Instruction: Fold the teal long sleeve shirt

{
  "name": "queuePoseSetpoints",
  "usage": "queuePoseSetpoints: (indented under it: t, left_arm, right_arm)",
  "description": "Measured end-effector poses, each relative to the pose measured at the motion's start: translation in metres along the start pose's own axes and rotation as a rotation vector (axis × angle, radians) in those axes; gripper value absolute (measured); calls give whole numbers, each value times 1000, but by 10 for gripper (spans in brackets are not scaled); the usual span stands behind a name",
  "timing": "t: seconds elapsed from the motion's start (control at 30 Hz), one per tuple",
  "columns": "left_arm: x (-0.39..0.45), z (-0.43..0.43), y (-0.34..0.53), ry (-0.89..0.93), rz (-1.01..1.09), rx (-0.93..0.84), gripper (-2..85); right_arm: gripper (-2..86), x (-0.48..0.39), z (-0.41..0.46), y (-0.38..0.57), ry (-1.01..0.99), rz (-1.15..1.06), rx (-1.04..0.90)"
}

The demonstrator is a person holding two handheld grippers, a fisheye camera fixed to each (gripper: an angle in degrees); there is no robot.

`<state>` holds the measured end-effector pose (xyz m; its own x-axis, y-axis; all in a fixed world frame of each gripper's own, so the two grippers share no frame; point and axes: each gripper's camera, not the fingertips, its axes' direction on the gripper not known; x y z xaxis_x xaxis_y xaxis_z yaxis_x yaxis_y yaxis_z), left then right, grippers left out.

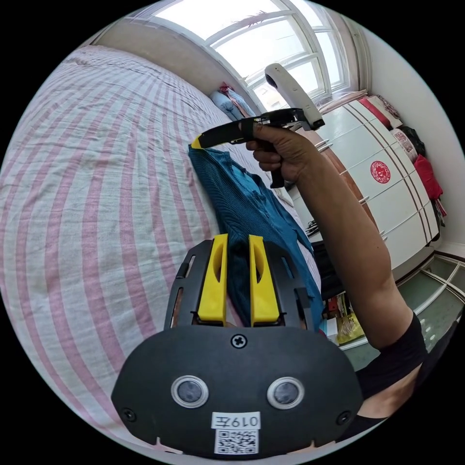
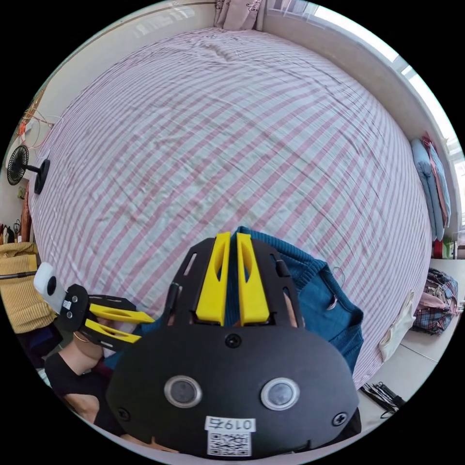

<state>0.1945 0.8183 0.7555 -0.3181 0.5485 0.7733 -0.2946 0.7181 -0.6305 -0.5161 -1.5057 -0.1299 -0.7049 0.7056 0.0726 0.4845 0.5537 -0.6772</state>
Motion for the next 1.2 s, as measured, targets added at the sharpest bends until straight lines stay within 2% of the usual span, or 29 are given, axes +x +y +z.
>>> queuePoseSetpoints:
  t: [0.3,0.5,0.83,1.07,1.2]
  left_arm:
    - [-14,-1,1,-14,17,-9,60]
    - [-21,1,1,-21,16,-17,34]
    - [-31,-5,4,-107,-51,18,18]
    - [-38,0,4,-81,-74,-32,12]
    - [-39,0,5,-53,-62,-37,10]
  right_arm:
    - [44,4,2,-56,21,-9,-50]
    - [-5,9,5,-78,8,-3,-56]
    - [-9,46,-9,-73,-119,92,136]
    - [7,52,10,-66,-136,93,132]
    - [47,55,-5,-63,-169,72,155]
